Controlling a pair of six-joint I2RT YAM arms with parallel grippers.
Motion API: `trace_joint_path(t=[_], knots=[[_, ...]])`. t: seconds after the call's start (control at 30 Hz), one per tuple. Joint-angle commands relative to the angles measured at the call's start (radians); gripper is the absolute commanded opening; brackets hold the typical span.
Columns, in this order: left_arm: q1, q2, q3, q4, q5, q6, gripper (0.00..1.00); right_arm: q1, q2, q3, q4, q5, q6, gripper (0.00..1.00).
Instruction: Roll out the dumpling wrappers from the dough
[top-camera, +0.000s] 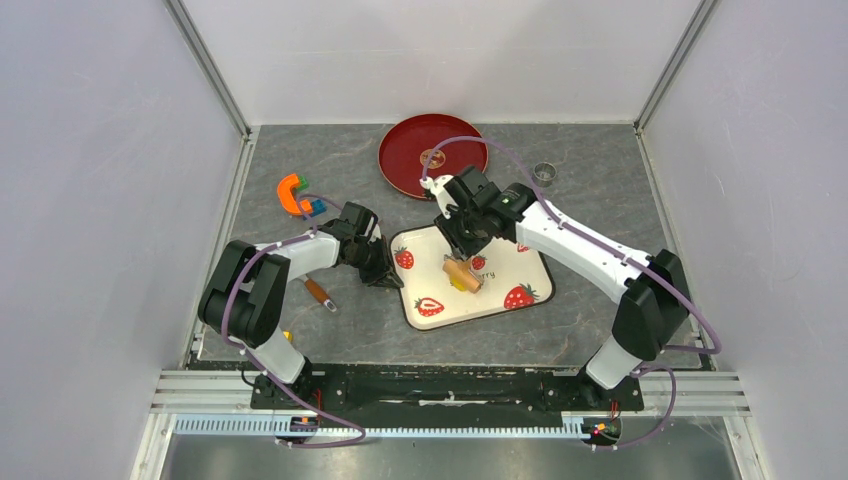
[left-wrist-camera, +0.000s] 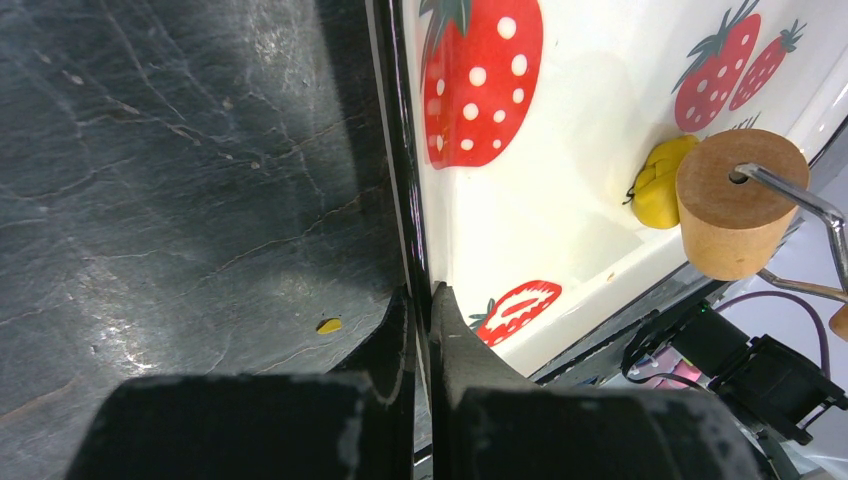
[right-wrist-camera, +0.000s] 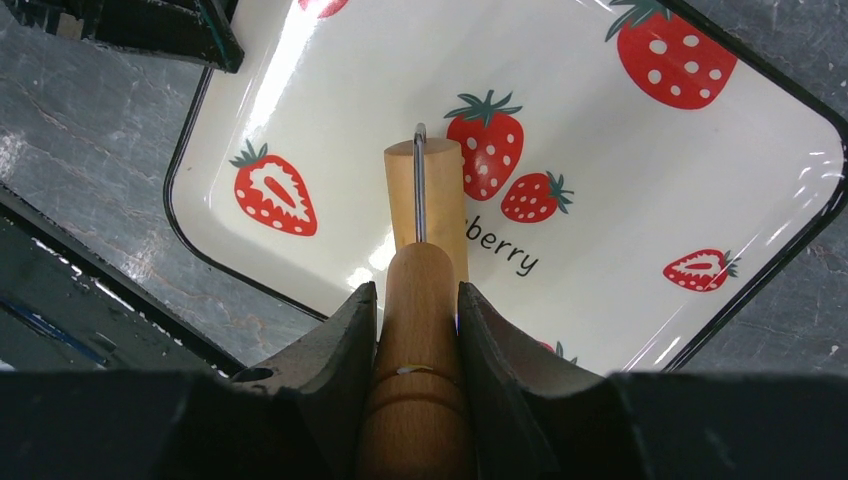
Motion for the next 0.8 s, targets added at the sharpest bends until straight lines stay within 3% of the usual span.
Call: trace_joint_path(t=[0.0,0.17,0.47,0.77], knots=[[0.001,0.014,-0.013,-0.054,-0.044,0.088,0.02,0.023,0.07,-0.001,-0.163,-0.153,0.002,0.0],[0.002,0.015,-0.011,-0.054,-0.046,0.088,0.02,0.025,0.074,-0.024,-0.169,-0.134,-0.008,0.0],[0.002,0.014,-0.013,-0.054,-0.047,0.088,0.02,0.026,0.063,-0.073,-0.149,0.08,-0.005,0.0],[0.001,0.009,-0.016,-0.054,-0.052,0.087,0.02,0.031,0.064,-0.125,-0.104,0.036,-0.012,0.0]])
